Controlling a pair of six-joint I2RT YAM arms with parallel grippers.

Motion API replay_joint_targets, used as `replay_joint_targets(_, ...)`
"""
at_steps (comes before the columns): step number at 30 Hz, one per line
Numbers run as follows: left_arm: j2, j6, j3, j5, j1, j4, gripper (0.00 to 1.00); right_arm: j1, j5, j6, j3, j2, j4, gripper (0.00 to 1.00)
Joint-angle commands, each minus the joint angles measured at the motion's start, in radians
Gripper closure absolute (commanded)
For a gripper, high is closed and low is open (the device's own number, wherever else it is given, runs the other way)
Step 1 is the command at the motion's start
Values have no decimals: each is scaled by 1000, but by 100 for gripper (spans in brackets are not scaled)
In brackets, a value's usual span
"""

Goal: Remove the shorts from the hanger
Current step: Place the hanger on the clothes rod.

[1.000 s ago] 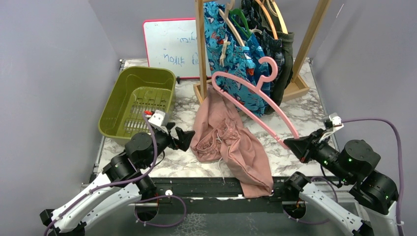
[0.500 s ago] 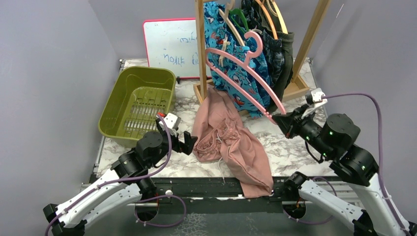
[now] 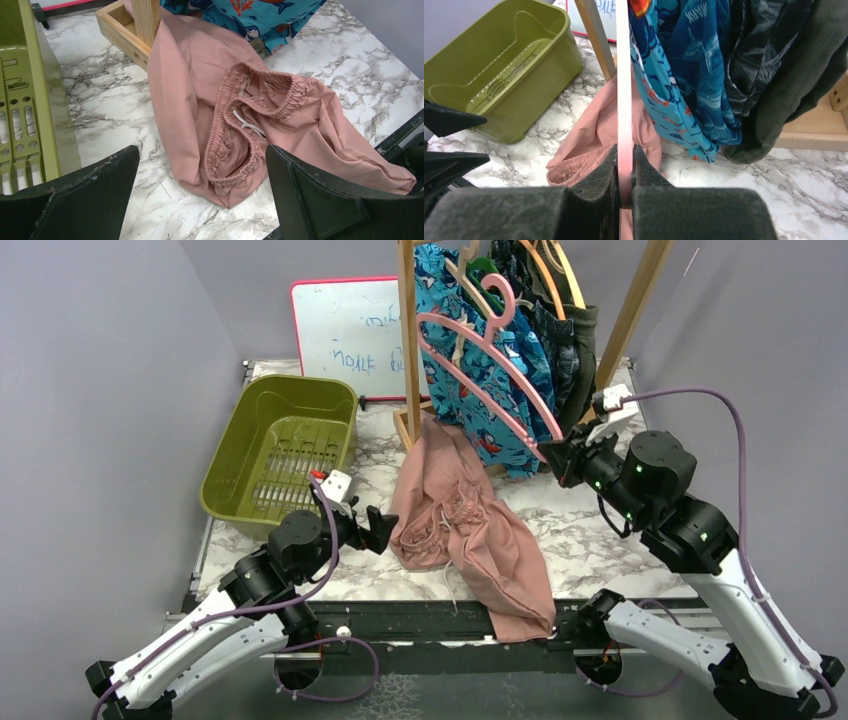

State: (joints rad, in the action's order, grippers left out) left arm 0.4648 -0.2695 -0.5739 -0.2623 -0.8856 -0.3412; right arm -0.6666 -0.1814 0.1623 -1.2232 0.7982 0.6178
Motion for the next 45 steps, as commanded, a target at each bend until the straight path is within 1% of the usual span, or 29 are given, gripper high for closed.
replay_joint_targets(1, -11, -22, -17, -41, -3, -2, 1, 0, -33, -16, -89, 51, -79, 99)
replay_joint_targets(9, -29, -55, -3, -77, -3, 2, 1, -1, -24, -15, -171, 158, -140, 99)
replay_joint_targets(18, -77, -61, 13, -122, -3, 2, 1, 0, -20, -37, -296, 294, -157, 99)
replay_joint_targets(26, -100, -74, 23, -145, -4, -2, 1, -1, 3, -80, -383, 411, -137, 99)
replay_joint_targets(31, -81, -74, 18, -147, -4, -12, 1, -2, 0, -100, -440, 503, -77, 99)
replay_joint_targets(35, -61, -74, 12, -145, -3, -22, 1, -2, 24, -81, -414, 522, -46, 98)
replay_joint_targets(37, -53, -74, 9, -143, -4, -25, 1, -1, 40, -77, -388, 510, -55, 96)
replay_joint_targets(38, -50, -74, 8, -143, -4, -27, 1, -2, 44, -76, -385, 504, -60, 95)
replay_joint_targets(40, -45, -74, 6, -142, -3, -27, 1, -2, 67, -77, -394, 494, -51, 88)
replay_joint_targets(42, -42, -75, -9, -136, -3, -41, 1, -2, 82, -66, -394, 479, -40, 76)
replay_joint_targets(43, -42, -76, -19, -132, -4, -50, 1, -1, 90, -61, -385, 465, -43, 66)
replay_joint_targets(45, -62, -83, -28, -143, -4, -63, 1, -2, 102, -50, -354, 431, -57, 51)
